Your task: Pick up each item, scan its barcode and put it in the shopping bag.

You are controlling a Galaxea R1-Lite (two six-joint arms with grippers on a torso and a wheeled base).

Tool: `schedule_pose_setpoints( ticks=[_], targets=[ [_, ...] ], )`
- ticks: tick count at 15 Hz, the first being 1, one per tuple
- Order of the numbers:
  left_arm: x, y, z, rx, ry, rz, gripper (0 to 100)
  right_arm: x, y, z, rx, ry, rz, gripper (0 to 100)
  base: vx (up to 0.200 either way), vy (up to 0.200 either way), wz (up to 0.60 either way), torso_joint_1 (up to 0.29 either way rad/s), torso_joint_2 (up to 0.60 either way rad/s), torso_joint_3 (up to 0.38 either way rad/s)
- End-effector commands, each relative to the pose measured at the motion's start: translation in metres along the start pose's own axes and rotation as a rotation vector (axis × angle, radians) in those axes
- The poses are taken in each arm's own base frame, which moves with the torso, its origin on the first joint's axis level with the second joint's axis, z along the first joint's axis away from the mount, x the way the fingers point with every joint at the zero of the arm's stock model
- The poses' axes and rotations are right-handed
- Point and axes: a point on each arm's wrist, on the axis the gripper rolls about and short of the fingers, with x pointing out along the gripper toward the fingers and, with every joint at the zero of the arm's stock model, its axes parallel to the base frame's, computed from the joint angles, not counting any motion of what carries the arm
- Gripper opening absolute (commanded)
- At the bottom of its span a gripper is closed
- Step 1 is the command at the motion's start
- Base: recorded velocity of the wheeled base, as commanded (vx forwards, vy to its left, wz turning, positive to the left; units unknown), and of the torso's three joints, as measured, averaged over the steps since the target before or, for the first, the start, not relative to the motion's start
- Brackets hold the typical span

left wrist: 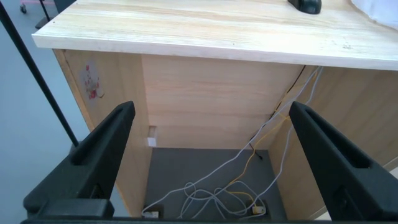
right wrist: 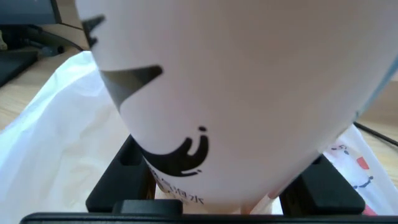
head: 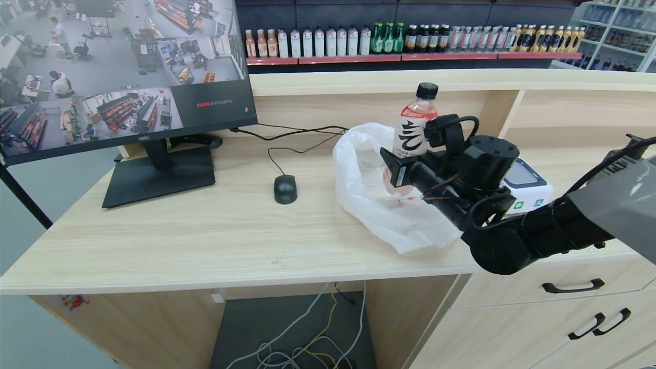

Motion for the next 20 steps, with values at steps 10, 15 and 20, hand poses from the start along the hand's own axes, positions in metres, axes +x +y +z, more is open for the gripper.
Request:
schedule_pose_setpoints(
  ticks=[10,15,20],
  targets=[
    [0.000,0.000,0.000,0.000,0.000,0.001,100,0.010,-0.001,-0.023,0.021,0.034,-0.007,0,0.000,0.000,0.00,0.000,0.00,0.000],
    [0.000,0.000,0.000,0.000,0.000,0.001,100,0.012,0.000,-0.031,0.046,0.046,-0.010,0,0.000,0.000,0.00,0.000,0.00,0.000],
    [0.000,0.000,0.000,0.000,0.000,0.001,100,0.013,0.001,-0.037,0.030,0.059,-0.011,0,0.000,0.000,0.00,0.000,0.00,0.000]
  ],
)
